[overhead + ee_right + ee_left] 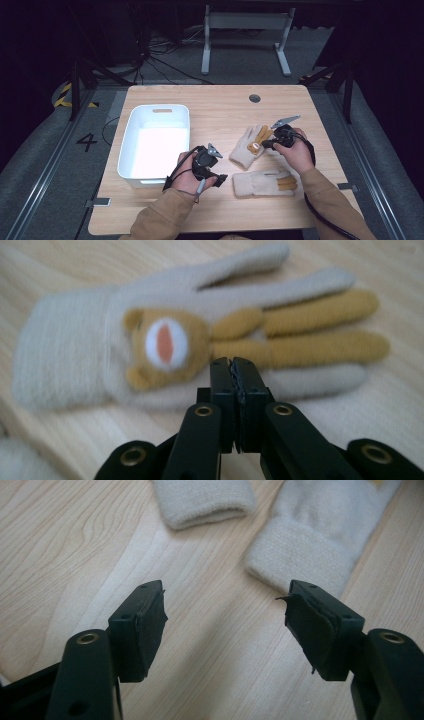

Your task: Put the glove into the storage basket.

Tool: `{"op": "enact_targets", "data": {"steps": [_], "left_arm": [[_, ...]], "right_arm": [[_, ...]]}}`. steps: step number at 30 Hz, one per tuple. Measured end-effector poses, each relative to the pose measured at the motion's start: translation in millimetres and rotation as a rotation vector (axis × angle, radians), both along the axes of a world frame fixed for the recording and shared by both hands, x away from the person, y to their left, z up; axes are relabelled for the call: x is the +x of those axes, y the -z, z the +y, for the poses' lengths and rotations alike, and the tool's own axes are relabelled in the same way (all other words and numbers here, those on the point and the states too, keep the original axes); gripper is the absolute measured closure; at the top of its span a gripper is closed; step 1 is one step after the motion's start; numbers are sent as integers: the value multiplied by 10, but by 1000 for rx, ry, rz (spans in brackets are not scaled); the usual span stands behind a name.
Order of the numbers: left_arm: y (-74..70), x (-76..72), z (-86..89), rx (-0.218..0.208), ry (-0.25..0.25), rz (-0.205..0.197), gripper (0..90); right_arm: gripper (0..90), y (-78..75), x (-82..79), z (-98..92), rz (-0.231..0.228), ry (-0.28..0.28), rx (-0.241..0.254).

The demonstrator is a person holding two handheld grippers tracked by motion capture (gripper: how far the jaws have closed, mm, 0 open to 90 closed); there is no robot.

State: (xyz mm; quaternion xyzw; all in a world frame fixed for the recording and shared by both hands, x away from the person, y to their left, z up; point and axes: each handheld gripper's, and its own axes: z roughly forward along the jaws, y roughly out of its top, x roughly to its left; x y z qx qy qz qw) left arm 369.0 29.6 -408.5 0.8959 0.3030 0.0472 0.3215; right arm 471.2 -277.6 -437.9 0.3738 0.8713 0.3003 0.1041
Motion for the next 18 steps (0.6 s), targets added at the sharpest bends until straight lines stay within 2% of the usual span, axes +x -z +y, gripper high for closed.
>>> {"op": "enact_targets", "data": {"steps": [1,5,9,12,15,17,18], "left_arm": [[4,-1,-7,2,0,1,335],[8,-3,-26,5,5,2,335],[12,-2,-22,4,5,6,334],[12,4,-9,9,5,6,334],[20,11,16,1,3,12,334],[23,15,25,-2,-1,13,333],[23,18,41,-6,-5,12,333]], "right_arm": [[881,7,-46,-36,-9,-3,-9],[881,-27,-50,-82,-22,0,2],[883,-130,62,-41,-57,4,18],[879,-152,123,7,-67,-2,20],[873,-106,244,87,-59,-5,8],[874,-86,263,101,-53,-7,3],[881,-49,281,116,-42,-3,-14]]}}
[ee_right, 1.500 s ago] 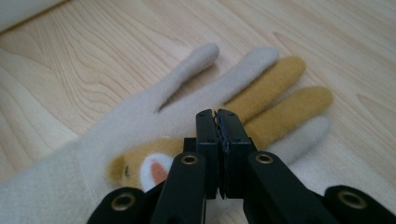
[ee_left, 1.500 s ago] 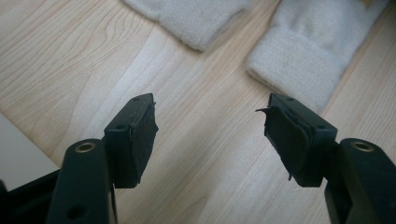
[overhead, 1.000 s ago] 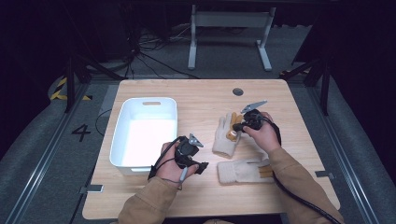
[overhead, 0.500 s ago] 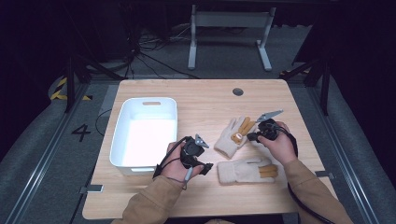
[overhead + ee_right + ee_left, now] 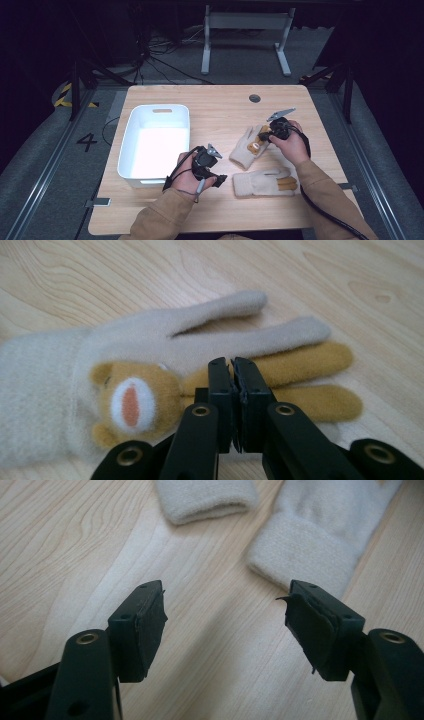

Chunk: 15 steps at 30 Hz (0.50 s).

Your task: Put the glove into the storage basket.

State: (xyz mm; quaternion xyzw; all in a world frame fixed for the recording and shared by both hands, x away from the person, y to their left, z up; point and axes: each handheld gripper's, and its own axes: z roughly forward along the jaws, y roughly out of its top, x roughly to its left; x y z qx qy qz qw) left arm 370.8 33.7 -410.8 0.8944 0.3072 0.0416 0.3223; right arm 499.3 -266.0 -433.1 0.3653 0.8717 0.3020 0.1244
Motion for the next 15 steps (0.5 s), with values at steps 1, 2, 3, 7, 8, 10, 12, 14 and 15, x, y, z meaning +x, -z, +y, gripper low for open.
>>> {"op": "enact_targets", "data": {"steps": [1,2,3,7,8,10,12,14,15], "left_arm": [[0,0,0,0,0,0,333],[-7,-3,13,0,-6,-3,333],[-9,-3,16,1,-6,-5,333],[-12,-13,-3,1,-1,-3,333],[-12,-13,-3,1,-1,-3,332],[-14,-18,-17,3,5,-3,332],[-15,-25,-38,5,6,-7,331],[-14,-27,-44,5,5,-9,331],[-16,-27,-50,7,10,-6,331]], "right_arm": [[881,0,0,0,0,0,0],[886,16,-9,-3,11,-3,-3],[888,12,-23,-7,19,-2,-9],[886,-16,-110,-42,66,-19,-22],[886,-16,-110,-42,66,-19,-22],[889,-27,-175,-60,73,-27,-37],[890,-44,-272,-98,82,-43,-50],[891,-48,-304,-109,86,-46,-52],[891,-49,-324,-119,85,-50,-53]]}}
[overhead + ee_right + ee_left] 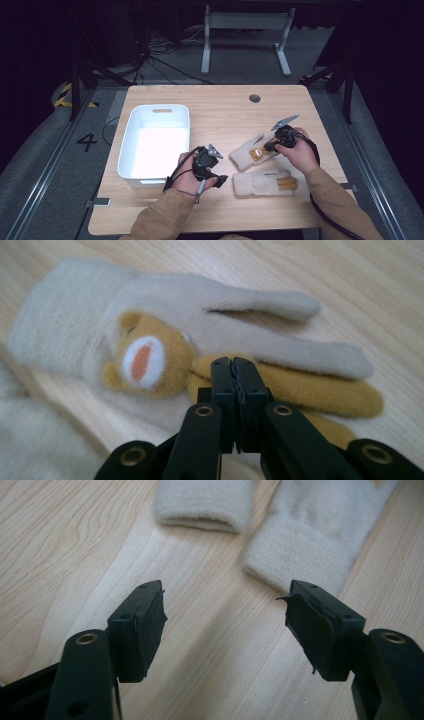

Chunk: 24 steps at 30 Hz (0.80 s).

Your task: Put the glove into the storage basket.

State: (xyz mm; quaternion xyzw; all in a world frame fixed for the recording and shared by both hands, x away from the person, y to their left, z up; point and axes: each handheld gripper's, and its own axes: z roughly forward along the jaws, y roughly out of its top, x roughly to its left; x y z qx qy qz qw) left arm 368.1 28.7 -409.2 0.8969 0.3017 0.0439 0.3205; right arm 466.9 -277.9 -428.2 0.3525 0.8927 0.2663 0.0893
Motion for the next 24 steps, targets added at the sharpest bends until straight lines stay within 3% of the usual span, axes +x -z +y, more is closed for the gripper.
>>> {"op": "enact_targets", "data": {"steps": [5,8,10,11,14,20,24], "left_arm": [[6,4,-12,1,4,0,330],[7,6,-9,1,3,1,330],[5,5,-11,-1,3,0,330],[5,5,-11,-1,3,0,330],[11,9,-11,3,2,0,330],[5,1,-14,0,3,-2,330],[5,-2,-19,5,7,-1,329]], "right_arm": [[884,-14,-126,-56,20,-13,2],[856,-39,-145,-89,8,-13,3],[766,-104,-134,-114,-32,-45,10],[766,-104,-134,-114,-32,-45,10],[620,-176,-133,-73,-64,-128,0],[551,-199,-156,-5,-57,-176,28],[482,-146,-179,105,-44,-242,36]]}}
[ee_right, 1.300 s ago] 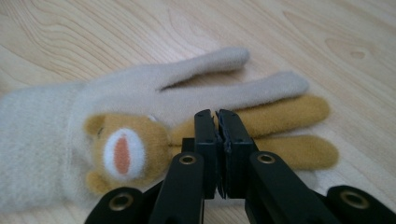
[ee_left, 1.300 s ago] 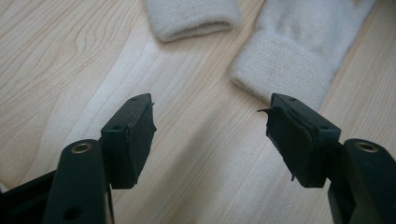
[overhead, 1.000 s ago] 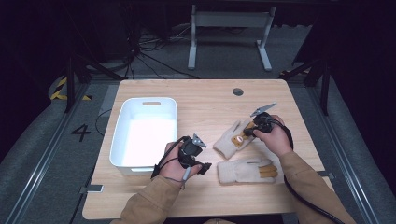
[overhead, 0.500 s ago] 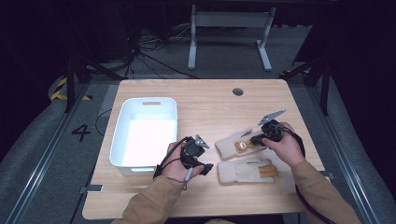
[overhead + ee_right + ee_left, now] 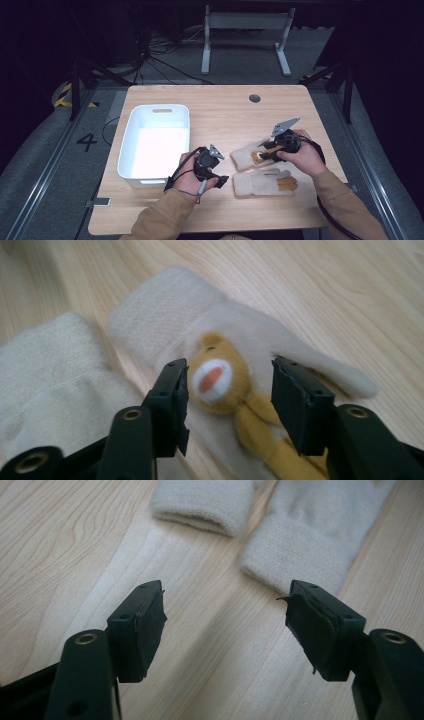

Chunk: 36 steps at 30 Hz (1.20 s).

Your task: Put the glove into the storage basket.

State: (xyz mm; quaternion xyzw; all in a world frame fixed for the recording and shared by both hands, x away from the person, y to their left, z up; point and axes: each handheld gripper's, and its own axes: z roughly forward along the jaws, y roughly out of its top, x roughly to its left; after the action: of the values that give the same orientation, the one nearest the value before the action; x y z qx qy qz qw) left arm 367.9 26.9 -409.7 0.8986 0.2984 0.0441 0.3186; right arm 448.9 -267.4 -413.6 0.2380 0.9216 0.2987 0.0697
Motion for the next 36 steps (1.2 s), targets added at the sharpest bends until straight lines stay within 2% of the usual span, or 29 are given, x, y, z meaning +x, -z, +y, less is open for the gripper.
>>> {"op": "enact_targets", "data": {"steps": [3,5,11,12,13,14,19,23,30,32,36], "left_arm": [[0,-2,-1,-3,-1,-2,329],[-1,2,1,0,3,4,329],[4,5,0,0,0,0,329],[6,4,0,1,0,0,329],[8,3,0,1,-1,0,329],[7,4,2,1,-1,0,329],[8,7,3,2,-1,1,329],[-1,10,-2,-3,0,0,329],[-24,23,-55,-9,18,-7,329],[-39,31,-71,-16,20,-12,329],[-65,55,-98,-24,30,-15,329]], "right_arm": [[458,29,5,38,-1,-16,-14],[408,100,26,91,7,-40,-33],[396,209,56,164,25,-60,-65],[431,231,63,177,23,-66,-75],[510,260,65,191,15,-72,-77],[538,251,68,185,18,-65,-71],[612,233,79,164,3,-57,-64],[642,143,39,146,-22,-33,-33],[647,-48,-33,112,-49,-21,-23],[647,-150,-95,84,-65,-12,-10],[647,-234,-164,47,-72,2,2]]}}
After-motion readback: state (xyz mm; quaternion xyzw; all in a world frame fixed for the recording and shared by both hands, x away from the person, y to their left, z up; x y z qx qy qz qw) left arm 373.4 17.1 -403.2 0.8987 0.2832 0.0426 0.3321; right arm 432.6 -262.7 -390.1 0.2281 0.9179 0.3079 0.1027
